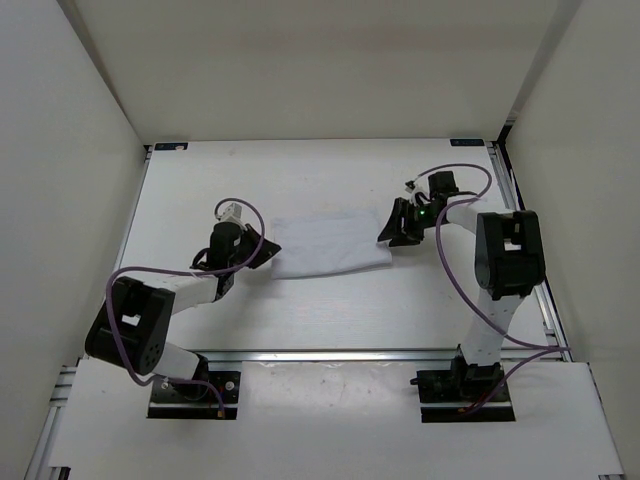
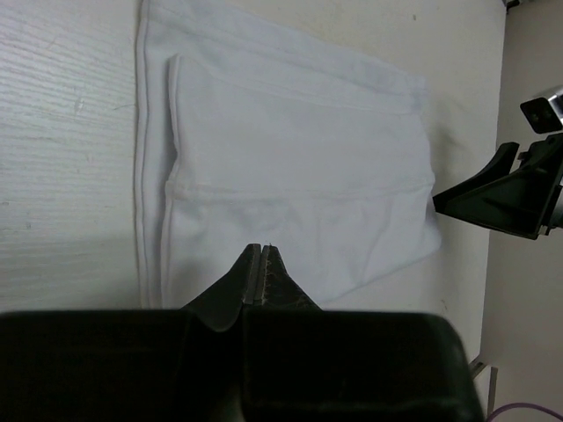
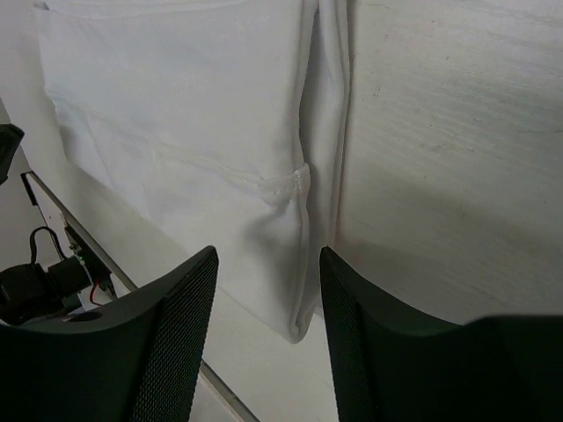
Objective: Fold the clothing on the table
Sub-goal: Fold the skirt
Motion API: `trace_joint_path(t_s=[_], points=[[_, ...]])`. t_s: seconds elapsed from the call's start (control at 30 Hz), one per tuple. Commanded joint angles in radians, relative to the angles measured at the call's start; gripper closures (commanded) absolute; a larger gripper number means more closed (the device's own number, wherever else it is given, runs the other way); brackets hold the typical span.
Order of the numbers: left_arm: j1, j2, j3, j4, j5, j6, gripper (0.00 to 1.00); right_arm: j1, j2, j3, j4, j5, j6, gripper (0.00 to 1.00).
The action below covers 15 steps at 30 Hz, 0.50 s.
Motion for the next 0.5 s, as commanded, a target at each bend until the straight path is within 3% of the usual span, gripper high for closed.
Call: trace_joint_path(t_s=[0.0,0.17,0.47], points=[[-0.011,0.018,0.02,0.015,-0.008,0.013,1.0,0.011,0.034,0.038,0.021,-0.024,-0.002,0.45],[-0.04,0.041,0.015,0.011,-0.025,0.017,1.0,0.028,0.071,0.069,0.001,-0.01,-0.019,0.56],[-0.068,0.014,0.008,-0.06,-0.115,0.023,1.0,-0.023,0.012,0.047,0.004,0.042,-0.031,0.51]])
